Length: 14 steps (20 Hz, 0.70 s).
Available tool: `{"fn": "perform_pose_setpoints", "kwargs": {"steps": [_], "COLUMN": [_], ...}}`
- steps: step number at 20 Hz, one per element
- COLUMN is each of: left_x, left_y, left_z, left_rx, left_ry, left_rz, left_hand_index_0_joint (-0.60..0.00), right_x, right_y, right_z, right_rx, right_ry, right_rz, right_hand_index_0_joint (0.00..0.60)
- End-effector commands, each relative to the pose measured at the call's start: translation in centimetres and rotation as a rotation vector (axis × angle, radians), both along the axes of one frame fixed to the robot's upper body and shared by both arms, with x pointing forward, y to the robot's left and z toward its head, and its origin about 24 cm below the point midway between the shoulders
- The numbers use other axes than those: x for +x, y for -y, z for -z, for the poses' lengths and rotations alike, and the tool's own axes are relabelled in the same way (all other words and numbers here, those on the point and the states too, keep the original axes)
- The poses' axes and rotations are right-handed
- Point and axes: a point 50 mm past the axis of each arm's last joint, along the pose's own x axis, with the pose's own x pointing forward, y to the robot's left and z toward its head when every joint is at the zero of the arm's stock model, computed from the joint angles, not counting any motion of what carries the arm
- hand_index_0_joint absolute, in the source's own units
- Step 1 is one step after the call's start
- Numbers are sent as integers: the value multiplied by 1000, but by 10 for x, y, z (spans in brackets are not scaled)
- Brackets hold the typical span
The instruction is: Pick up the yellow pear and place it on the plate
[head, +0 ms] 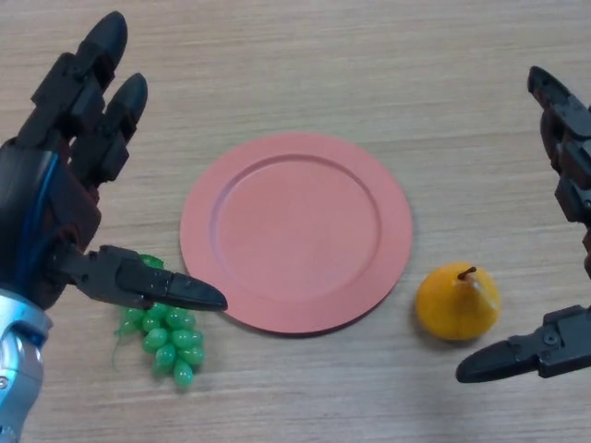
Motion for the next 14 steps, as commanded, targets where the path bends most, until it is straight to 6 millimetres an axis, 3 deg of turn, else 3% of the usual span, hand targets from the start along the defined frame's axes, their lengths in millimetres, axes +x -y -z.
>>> {"fn": "perform_pose_setpoints", "kwargs": {"steps": [1, 5, 8, 14], "left_x": [-5, -3, -5, -10], "left_y": [-2, 2, 2, 6], "left_z": [-20, -11, -5, -10], "left_rx": [11, 93, 60, 105], "left_ry": [151, 154, 187, 200], "left_rz": [4, 5, -7, -5], "left_hand_index_0_joint": [0, 0, 0, 0], "right_x": [-4, 15, 31, 58], "right_y": [7, 24, 32, 46], "right_z": [-18, 11, 37, 79], "right_rx": [-18, -77, -81, -109], "right_ry": [231, 252, 200, 80], "right_rz": [-2, 61, 87, 115], "right_hand_index_0_joint": [0, 0, 0, 0]}}
